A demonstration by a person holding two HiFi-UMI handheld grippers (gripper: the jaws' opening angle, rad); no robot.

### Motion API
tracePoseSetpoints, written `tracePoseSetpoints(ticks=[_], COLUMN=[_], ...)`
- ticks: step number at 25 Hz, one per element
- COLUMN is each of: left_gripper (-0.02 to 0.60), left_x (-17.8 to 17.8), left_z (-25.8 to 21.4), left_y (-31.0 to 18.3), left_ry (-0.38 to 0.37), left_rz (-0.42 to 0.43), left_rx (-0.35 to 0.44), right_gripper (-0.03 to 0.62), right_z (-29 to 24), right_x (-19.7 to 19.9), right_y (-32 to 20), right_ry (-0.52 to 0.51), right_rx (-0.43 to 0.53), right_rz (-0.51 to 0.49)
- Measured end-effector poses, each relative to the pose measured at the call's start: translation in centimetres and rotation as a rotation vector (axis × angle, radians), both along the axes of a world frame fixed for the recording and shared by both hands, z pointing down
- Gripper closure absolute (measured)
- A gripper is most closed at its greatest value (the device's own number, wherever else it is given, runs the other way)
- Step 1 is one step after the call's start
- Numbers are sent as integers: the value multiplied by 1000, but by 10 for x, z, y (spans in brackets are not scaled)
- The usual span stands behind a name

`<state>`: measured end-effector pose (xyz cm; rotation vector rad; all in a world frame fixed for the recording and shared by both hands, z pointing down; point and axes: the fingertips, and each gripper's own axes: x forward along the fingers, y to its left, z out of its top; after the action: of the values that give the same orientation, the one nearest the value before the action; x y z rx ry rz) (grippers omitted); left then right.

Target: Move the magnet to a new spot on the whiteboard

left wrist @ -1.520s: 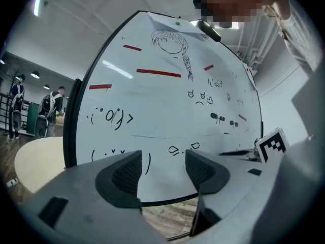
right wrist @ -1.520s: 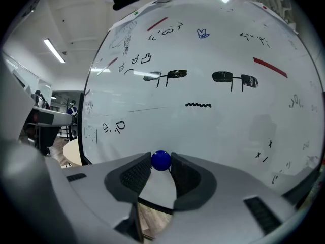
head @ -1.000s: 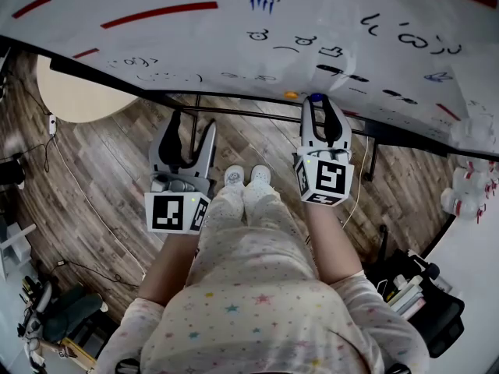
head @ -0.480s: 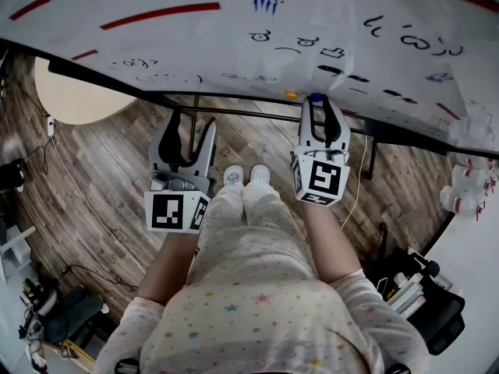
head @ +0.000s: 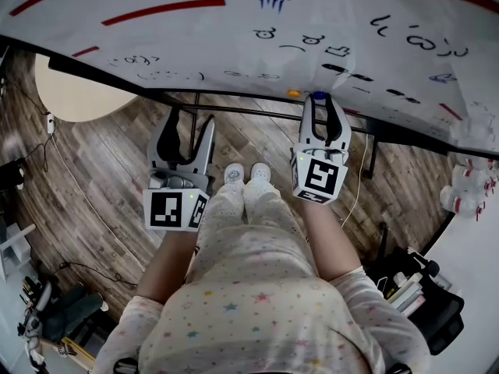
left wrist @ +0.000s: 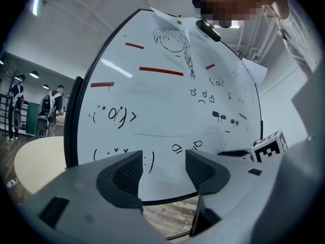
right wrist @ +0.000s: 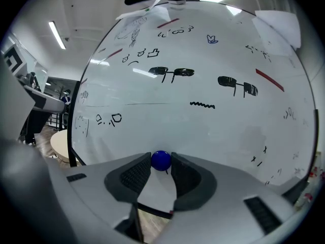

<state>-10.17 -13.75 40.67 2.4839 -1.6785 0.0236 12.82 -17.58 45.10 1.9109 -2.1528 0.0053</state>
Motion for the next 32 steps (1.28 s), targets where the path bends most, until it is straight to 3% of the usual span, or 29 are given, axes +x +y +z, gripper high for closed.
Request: tracePoseSetpoints(ticks=[32], left_gripper=[331], left_x=[-1], left_z=[-2], left_y=[4], left_ry=[-3], left_rz=[-7], left_rx=[4], right_gripper=[459], right_z=[-1], right_x=[0], right_y=[1], right_ry=[5], right_rx=[39], right_rz=[27])
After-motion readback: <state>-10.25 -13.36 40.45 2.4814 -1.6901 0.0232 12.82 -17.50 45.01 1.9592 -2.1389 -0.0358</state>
